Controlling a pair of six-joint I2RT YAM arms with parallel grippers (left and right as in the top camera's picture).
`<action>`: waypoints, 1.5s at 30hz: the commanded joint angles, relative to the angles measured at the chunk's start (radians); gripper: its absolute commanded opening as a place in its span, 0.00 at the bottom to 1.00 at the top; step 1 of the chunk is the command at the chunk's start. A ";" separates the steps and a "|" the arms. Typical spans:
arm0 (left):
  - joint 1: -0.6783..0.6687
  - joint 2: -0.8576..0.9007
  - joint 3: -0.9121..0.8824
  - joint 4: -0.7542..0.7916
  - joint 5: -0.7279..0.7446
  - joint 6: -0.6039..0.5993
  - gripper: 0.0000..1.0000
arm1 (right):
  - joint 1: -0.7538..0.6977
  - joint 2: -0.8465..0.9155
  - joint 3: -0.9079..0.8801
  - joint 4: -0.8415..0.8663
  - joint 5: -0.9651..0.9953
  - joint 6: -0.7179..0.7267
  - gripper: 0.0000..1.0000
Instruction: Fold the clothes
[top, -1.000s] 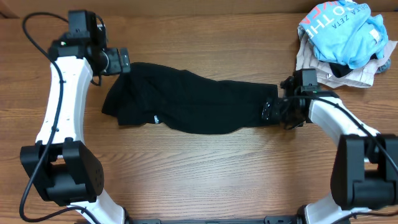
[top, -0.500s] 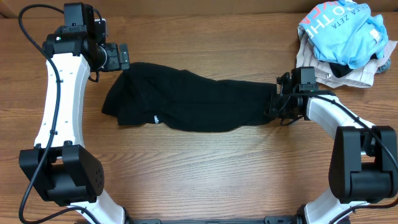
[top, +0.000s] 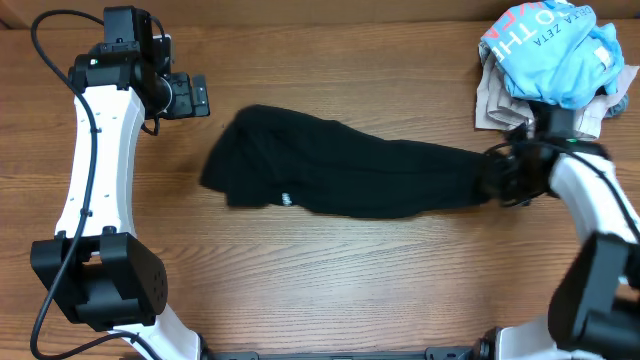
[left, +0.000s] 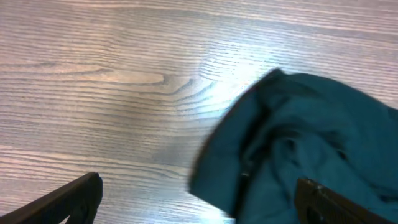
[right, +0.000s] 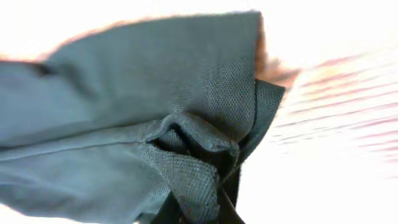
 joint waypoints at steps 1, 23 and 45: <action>-0.004 -0.022 0.025 -0.009 0.011 0.023 1.00 | 0.024 -0.075 0.076 -0.037 0.004 -0.055 0.04; -0.006 -0.018 0.023 -0.022 0.012 0.023 1.00 | 0.706 -0.003 0.140 0.246 0.016 0.145 1.00; -0.019 -0.017 -0.424 0.289 0.341 0.274 1.00 | 0.589 0.028 0.269 -0.021 0.104 0.153 1.00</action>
